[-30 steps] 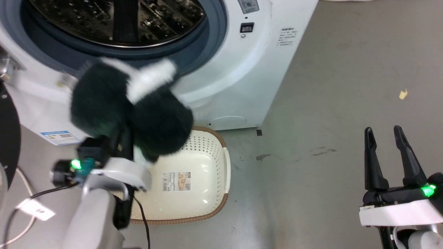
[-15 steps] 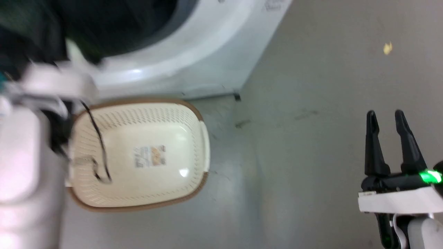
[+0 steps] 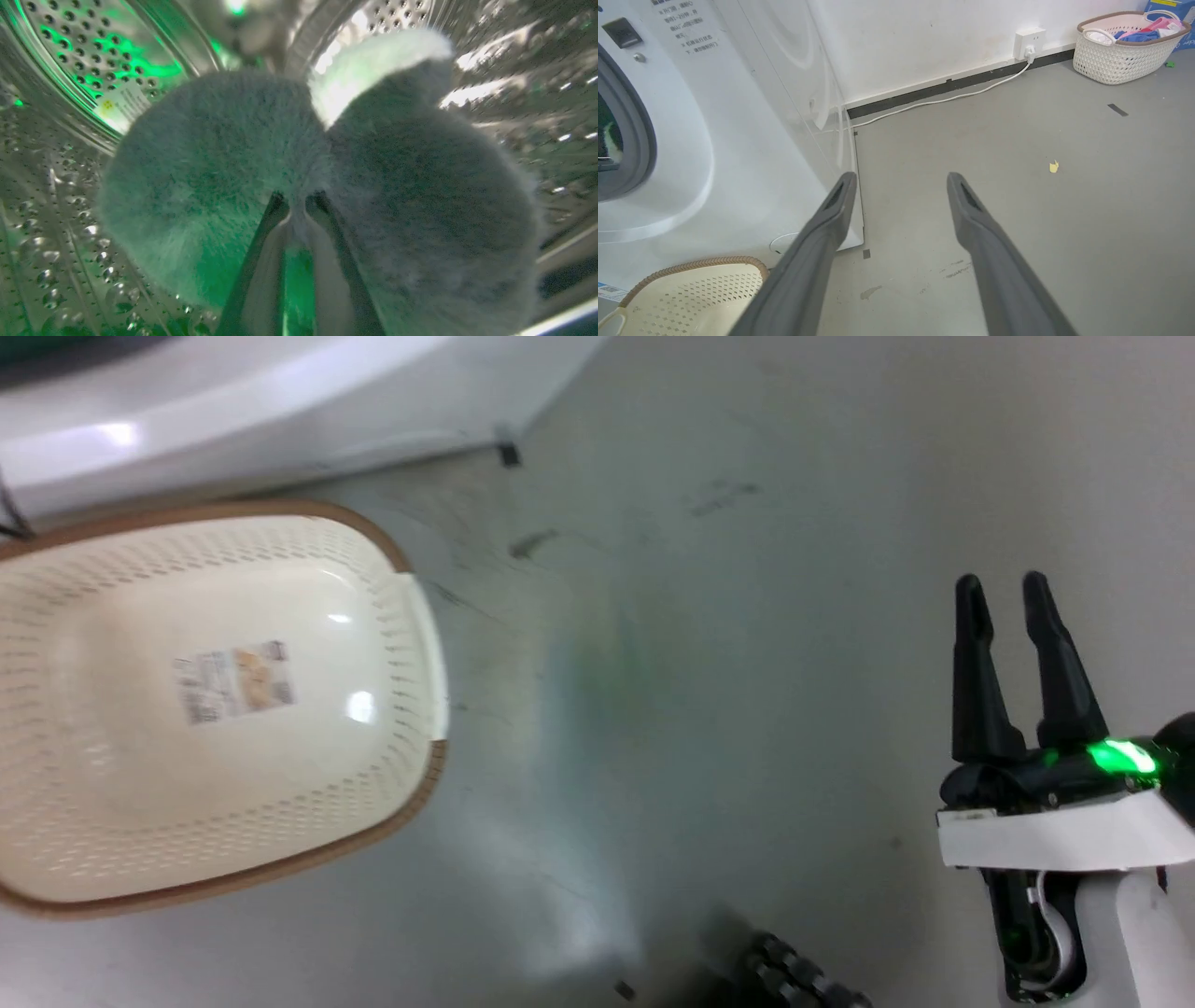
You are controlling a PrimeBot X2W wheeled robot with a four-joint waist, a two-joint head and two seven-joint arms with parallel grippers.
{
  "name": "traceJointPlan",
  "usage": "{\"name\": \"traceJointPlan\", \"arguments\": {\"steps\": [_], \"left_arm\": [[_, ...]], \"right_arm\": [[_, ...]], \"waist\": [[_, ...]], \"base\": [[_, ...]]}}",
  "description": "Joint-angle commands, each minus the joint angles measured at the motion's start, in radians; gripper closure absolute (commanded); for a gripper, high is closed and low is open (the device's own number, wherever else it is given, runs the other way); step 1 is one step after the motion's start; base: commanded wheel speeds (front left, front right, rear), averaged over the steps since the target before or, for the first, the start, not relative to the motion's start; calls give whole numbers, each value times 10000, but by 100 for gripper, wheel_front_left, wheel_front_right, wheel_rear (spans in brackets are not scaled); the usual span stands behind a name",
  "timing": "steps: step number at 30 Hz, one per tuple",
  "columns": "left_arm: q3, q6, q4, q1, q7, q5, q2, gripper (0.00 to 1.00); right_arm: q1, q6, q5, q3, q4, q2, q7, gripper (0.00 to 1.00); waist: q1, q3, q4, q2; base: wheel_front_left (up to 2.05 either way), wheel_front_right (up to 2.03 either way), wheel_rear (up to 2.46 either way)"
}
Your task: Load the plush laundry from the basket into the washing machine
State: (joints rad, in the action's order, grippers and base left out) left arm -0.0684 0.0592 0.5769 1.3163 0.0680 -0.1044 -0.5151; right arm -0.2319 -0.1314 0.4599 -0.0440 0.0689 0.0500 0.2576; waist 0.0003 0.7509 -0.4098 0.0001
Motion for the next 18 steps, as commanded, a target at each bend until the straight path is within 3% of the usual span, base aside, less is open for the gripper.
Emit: {"name": "traceJointPlan", "arguments": {"steps": [1, 6, 14, 15, 16, 18], "left_arm": [[-162, 76, 374, 570, 24, 246, -191, 100], [-552, 3, 1761, 1671, 254, 706, -434, 100], [-844, 7, 3267, 1886, -176, 816, -555, 100], [-849, -15, 3394, 1852, -296, 788, -517, 73], [-858, -51, 3505, 1811, -449, 768, -472, 2], [-803, -99, 3732, 1639, -858, 622, -326, 0]], "right_arm": [[-205, 7, 126, -80, -21, 2, 42, 0], [-308, 7, 302, -162, -1, 2, 42, 0], [-329, 7, 258, -19, -16, 2, 42, 0], [-305, 7, 208, 10, 7, 2, 42, 0], [-289, 7, 146, 49, 26, 2, 42, 0], [-288, 7, -12, 172, 48, 2, 42, 0]], "waist": [[-3, 631, -613, -1], [-3, 924, -790, -1], [-3, 762, -535, -1], [-3, 690, -457, -1], [-3, 610, -371, -1], [-3, 359, -178, -1]], "base": [[0, 0, 0], [0, 0, 0], [0, 0, 0], [0, 0, 0], [0, 0, 0], [0, 0, 0]]}}
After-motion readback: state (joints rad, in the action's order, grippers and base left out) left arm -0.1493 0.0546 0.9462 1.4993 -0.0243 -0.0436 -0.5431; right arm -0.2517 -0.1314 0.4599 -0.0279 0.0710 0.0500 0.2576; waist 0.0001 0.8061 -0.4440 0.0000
